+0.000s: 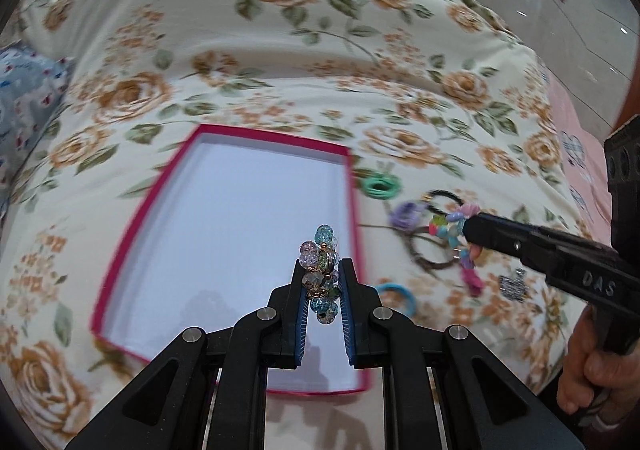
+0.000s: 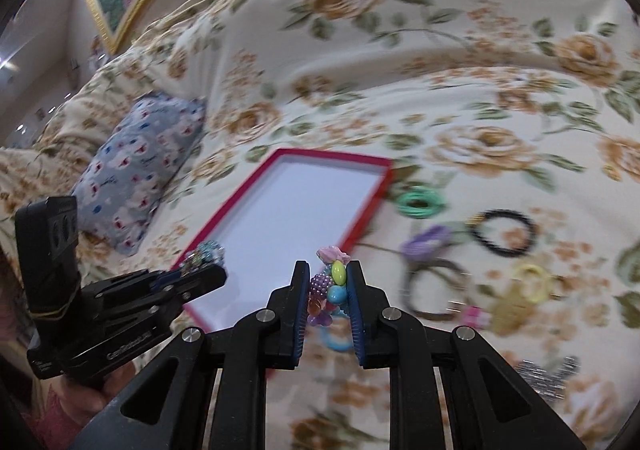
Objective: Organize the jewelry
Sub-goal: 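Carry both bracelets into the red box and open both tools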
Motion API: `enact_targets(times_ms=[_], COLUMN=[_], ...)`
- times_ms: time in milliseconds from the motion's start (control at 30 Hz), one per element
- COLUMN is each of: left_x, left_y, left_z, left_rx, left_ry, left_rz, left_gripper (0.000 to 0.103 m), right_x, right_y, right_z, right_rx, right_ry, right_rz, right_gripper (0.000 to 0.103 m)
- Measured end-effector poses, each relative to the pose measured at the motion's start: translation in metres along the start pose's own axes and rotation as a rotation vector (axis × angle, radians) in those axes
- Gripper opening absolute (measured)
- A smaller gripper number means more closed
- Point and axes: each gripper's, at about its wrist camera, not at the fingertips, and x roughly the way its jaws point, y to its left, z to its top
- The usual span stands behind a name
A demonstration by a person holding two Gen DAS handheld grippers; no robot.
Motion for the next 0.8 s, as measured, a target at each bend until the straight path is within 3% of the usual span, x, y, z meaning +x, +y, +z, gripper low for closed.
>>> enact_targets(times_ms=[333,800], left_x=[0.011,0.068], left_y=[0.038,0.059], left_z=[-0.001,0.005], left_rx=[-0.075,-0.090], left_ry=[0.047,0.165], left_rz=[0.082,0.147], left_gripper=[0.013,0.014], right_x=[0.062,0.108], right_y=[0.046,0.041], right_z=[-0.006,-0.027], right_rx=[-0.048,-0.045], right_ry=[0.098,0.231], right_rz=[0.124,0.128], right_gripper=[0.018,0.018])
